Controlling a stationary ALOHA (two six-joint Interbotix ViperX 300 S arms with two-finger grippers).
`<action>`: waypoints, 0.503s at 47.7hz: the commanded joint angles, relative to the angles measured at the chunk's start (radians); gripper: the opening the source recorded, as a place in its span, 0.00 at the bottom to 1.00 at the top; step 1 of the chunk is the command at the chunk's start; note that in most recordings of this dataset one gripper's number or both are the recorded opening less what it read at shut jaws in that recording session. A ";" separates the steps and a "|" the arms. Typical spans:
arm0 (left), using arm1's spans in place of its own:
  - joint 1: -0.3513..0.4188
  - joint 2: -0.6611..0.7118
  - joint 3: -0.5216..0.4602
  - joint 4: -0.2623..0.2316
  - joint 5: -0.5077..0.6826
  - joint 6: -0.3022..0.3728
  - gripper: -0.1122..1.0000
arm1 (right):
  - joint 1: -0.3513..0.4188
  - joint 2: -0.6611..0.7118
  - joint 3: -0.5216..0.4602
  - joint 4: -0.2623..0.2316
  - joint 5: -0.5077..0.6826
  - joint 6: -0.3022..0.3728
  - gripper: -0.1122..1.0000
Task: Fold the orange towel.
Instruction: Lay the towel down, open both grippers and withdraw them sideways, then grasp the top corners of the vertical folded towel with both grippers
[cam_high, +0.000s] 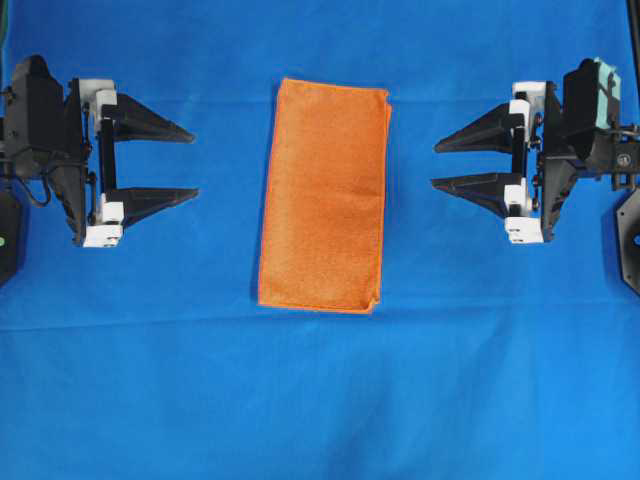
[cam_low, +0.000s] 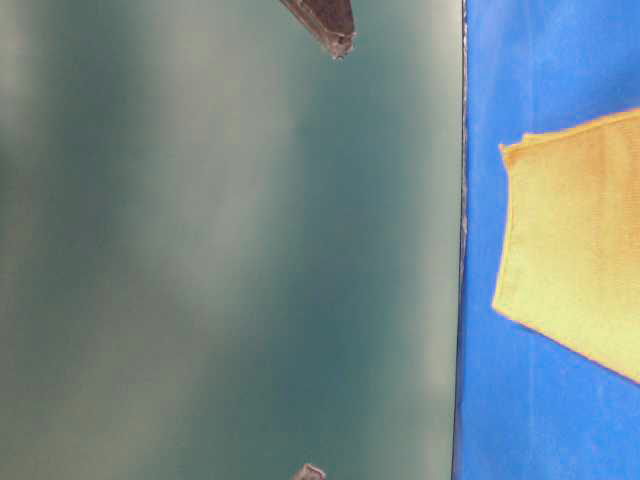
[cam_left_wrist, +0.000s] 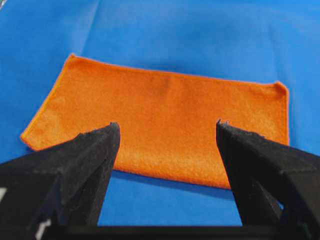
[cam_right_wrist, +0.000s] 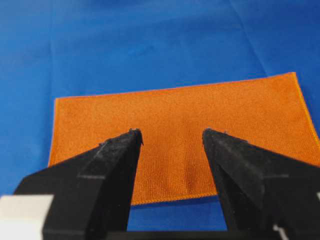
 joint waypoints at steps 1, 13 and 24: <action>0.003 -0.006 -0.011 -0.002 -0.009 -0.002 0.75 | 0.003 -0.005 -0.012 0.005 -0.009 -0.002 0.62; 0.009 0.023 -0.048 -0.002 -0.025 -0.005 0.75 | -0.025 0.040 -0.054 0.031 -0.002 0.006 0.62; 0.115 0.209 -0.138 -0.002 -0.031 0.003 0.75 | -0.149 0.215 -0.181 0.028 0.121 -0.009 0.62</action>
